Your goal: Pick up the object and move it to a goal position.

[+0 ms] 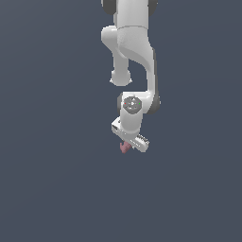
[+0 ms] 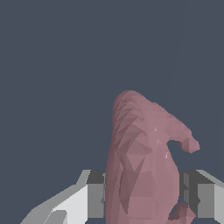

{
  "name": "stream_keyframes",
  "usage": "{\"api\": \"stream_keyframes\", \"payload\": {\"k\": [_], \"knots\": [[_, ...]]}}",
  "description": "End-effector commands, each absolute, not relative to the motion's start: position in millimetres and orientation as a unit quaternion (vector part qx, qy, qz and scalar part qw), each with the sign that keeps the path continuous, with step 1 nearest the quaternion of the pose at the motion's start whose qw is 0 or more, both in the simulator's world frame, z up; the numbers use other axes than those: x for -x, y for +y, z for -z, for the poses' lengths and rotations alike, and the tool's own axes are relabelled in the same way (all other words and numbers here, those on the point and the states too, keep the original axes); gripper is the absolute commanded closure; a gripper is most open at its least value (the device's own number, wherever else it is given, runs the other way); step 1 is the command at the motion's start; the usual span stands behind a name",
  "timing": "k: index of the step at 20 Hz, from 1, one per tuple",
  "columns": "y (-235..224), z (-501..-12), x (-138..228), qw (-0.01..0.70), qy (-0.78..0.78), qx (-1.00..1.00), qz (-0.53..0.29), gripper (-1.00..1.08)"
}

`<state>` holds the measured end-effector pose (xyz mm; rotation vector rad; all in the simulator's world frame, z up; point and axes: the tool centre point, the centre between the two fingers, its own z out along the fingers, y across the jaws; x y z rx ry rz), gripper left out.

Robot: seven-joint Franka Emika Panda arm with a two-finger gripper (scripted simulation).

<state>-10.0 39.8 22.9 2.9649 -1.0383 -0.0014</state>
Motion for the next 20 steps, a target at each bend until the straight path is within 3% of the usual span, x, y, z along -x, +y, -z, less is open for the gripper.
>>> {"api": "stream_keyframes", "payload": {"k": [1,9,20], "knots": [[37,-26,10,0.0,-0.331,-0.944,0.0,1.08],[11,-65,8,0.0,-0.331,-0.944,0.0,1.08],[-59,-170,2,0.0,-0.331,-0.943,0.0,1.08]]}}
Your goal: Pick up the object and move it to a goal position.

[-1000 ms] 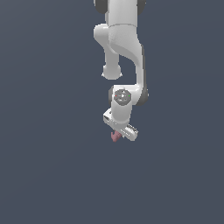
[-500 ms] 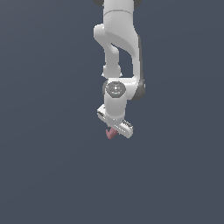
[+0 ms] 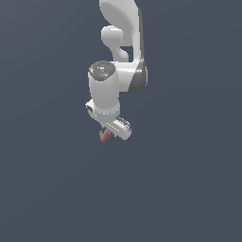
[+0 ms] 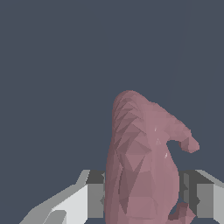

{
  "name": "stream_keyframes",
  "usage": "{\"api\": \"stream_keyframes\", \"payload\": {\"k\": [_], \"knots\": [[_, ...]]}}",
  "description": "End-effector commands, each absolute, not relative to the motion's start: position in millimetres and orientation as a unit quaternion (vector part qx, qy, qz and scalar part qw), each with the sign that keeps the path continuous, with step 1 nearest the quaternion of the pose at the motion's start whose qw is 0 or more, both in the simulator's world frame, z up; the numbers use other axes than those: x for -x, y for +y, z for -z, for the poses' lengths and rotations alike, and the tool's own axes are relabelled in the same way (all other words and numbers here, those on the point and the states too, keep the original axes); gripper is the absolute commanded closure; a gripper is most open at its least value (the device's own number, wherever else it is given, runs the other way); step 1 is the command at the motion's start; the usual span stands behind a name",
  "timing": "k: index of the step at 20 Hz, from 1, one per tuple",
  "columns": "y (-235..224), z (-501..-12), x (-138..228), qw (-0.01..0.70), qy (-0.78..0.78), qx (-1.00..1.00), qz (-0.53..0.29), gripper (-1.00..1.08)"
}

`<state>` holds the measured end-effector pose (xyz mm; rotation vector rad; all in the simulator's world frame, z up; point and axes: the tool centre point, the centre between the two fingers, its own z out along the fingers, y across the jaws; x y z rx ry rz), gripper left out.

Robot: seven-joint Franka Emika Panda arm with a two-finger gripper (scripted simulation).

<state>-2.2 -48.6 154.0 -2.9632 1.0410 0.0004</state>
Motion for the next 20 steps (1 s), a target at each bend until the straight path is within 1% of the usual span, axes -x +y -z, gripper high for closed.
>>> {"api": "stream_keyframes", "payload": {"k": [1,6,10,15,20], "knots": [[-66,-180,1,0.0,0.331,0.943,0.0,1.08],[-97,-227,-3,0.0,0.331,0.943,0.0,1.08],[-115,-254,-7,0.0,0.331,0.944,0.0,1.08],[-129,-275,-11,0.0,0.331,0.944,0.0,1.08],[-135,-283,-12,0.0,0.331,0.944,0.0,1.08]]}}
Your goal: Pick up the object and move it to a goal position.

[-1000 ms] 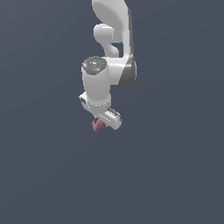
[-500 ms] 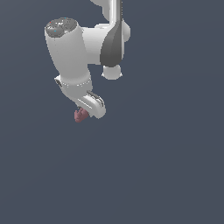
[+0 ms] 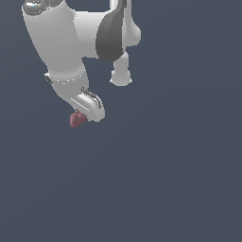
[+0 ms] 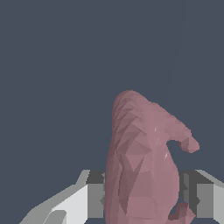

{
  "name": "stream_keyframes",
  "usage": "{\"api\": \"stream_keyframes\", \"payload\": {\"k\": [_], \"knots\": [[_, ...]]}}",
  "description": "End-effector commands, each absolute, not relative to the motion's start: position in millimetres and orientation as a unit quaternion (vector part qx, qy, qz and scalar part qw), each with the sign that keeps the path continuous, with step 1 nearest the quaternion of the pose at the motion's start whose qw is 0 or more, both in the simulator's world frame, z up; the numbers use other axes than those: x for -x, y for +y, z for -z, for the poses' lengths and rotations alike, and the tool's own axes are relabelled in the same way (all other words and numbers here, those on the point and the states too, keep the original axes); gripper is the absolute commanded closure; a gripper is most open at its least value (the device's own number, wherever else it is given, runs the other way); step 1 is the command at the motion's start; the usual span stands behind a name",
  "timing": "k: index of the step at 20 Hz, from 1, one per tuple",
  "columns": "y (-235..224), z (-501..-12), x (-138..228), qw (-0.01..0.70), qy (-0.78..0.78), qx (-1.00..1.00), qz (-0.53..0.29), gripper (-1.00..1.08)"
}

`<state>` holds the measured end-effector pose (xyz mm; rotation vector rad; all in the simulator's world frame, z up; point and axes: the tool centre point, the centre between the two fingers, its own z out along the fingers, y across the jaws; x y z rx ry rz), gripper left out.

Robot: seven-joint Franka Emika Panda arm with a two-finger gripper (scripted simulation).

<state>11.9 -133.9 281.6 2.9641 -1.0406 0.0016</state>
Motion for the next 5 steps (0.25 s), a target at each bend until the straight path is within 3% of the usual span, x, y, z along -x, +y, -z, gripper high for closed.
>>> {"api": "stream_keyframes", "payload": {"k": [1,5], "knots": [[-134.9,-283.4,-12.6,0.0,-0.331,-0.944,0.0,1.08],[-133.3,-281.0,-12.9,0.0,-0.331,-0.944,0.0,1.08]]}}
